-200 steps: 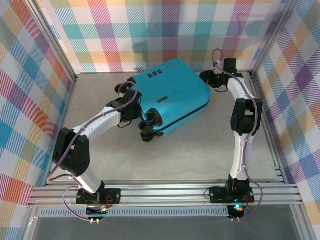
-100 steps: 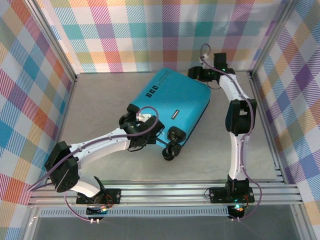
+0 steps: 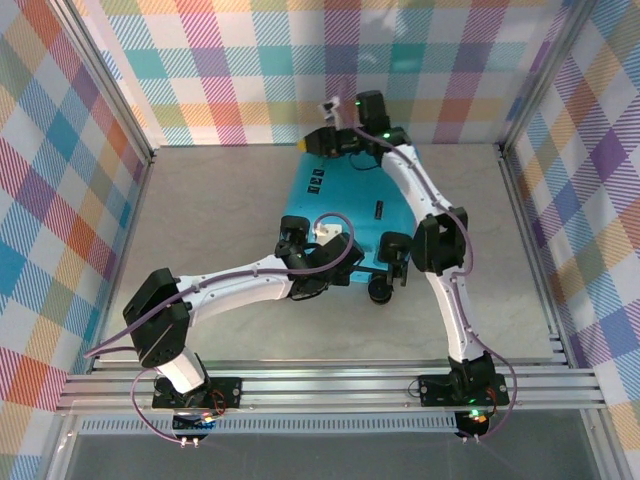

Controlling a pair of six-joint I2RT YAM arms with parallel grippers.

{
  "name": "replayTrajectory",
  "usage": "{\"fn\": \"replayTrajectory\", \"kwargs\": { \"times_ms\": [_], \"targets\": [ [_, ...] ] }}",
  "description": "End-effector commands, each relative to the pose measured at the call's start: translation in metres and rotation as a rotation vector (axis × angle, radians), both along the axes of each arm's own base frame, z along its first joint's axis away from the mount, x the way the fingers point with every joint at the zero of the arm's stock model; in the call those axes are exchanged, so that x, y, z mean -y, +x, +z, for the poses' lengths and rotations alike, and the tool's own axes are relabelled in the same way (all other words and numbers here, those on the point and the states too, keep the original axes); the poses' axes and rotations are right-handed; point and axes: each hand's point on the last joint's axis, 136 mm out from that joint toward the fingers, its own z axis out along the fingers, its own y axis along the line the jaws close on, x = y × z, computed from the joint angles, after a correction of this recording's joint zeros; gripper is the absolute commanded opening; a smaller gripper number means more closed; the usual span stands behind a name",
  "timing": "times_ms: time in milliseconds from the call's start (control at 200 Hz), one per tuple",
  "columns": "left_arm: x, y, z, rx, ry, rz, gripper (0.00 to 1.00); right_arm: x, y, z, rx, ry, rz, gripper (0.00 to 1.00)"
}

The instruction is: Pack the luggage

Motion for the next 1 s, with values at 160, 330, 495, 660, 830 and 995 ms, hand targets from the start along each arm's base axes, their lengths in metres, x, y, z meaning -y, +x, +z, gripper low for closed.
{"fn": "replayTrajectory", "kwargs": {
  "times_ms": [160,330,495,660,830,995],
  "targets": [
    [0.006,0.002,0.078,0.132,-0.104,-0.104,0.17,0.112,0.028,0.036,-0.006,-0.103,-0.288,0.59],
    [-0.014,-0.009,0.132,0.216,-0.158,-0.153,0.22,0.151,0.013,0.054,0.054,-0.15,-0.401,0.6],
    [-0.066,0.015,0.159,0.253,-0.162,-0.031,0.28,0.192,-0.005,0.05,0.062,-0.226,-0.562,0.64],
    [-0.115,0.068,0.148,0.205,-0.161,0.08,0.31,0.23,-0.034,0.031,0.012,-0.269,-0.664,0.73],
    [-0.132,0.132,0.123,0.134,-0.148,0.11,0.33,0.258,-0.052,-0.003,-0.07,-0.301,-0.74,0.8],
    [-0.143,0.183,0.086,0.065,-0.12,0.162,0.31,0.269,-0.054,-0.033,-0.143,-0.3,-0.796,0.81]
  ]
}}
